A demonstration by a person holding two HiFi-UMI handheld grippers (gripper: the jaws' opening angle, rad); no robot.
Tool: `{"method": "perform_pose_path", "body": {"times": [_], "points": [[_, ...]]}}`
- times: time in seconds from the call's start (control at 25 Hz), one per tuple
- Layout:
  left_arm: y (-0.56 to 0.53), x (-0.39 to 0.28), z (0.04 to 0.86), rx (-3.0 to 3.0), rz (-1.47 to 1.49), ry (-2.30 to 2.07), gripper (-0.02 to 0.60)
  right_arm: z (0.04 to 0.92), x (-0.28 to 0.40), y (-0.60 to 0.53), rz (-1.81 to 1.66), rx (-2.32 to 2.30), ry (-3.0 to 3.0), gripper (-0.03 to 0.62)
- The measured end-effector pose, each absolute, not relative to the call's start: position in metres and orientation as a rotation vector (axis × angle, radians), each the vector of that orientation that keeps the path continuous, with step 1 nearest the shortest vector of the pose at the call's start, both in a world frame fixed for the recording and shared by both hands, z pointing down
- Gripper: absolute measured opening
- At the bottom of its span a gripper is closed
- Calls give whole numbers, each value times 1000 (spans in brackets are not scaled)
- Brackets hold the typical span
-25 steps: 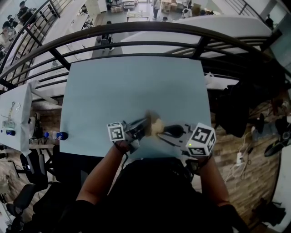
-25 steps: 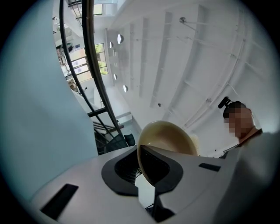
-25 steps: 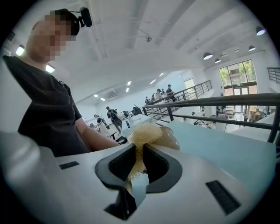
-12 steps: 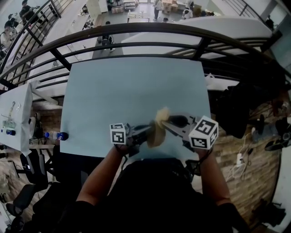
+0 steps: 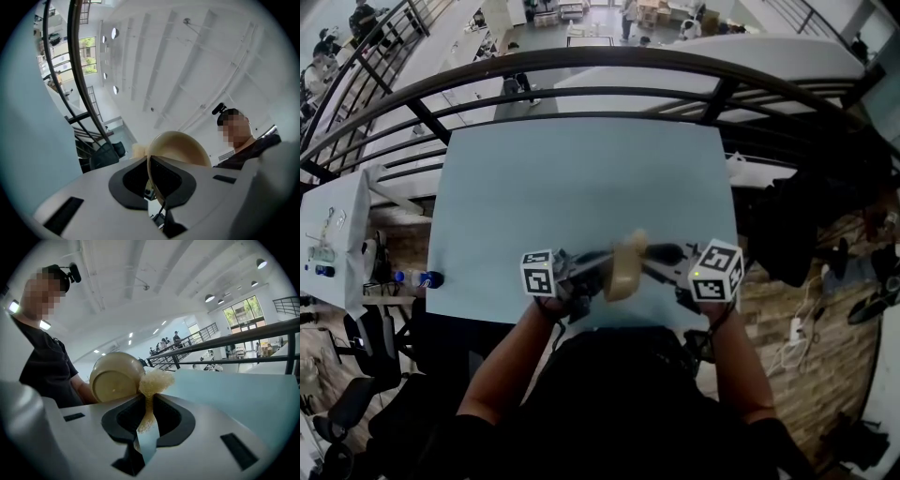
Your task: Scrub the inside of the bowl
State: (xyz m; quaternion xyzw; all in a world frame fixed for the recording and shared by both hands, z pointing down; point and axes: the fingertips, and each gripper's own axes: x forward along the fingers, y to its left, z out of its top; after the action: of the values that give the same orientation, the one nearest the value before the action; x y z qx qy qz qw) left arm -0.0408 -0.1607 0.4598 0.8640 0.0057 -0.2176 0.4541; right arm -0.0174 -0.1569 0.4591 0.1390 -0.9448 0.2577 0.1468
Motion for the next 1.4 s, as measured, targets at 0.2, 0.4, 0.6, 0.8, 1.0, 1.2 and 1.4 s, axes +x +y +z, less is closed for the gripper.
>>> {"method": "perform_pose_path", "body": {"times": [0.2, 0.4, 0.6, 0.8, 1.0, 1.2, 1.4], "points": [[-180, -48, 462, 2120, -577, -83, 5, 473, -25, -143, 784, 367, -2699, 63], [-190, -50, 468, 2101, -592, -148, 6, 477, -28, -136, 816, 358, -2690, 63], [-197, -53, 470, 2095, -595, -190, 8, 474, -31, -133, 825, 353, -2689, 63], [-202, -57, 476, 2076, -582, -250, 8, 476, -33, -126, 846, 330, -2689, 63], [-211, -70, 503, 2025, -562, -347, 8, 468, -40, -119, 853, 302, -2714, 63], [-214, -71, 506, 2016, -570, -371, 8, 458, -39, -116, 845, 301, -2738, 63], [-215, -69, 503, 2006, -580, -373, 5, 439, -34, -117, 806, 307, -2778, 63]]}}
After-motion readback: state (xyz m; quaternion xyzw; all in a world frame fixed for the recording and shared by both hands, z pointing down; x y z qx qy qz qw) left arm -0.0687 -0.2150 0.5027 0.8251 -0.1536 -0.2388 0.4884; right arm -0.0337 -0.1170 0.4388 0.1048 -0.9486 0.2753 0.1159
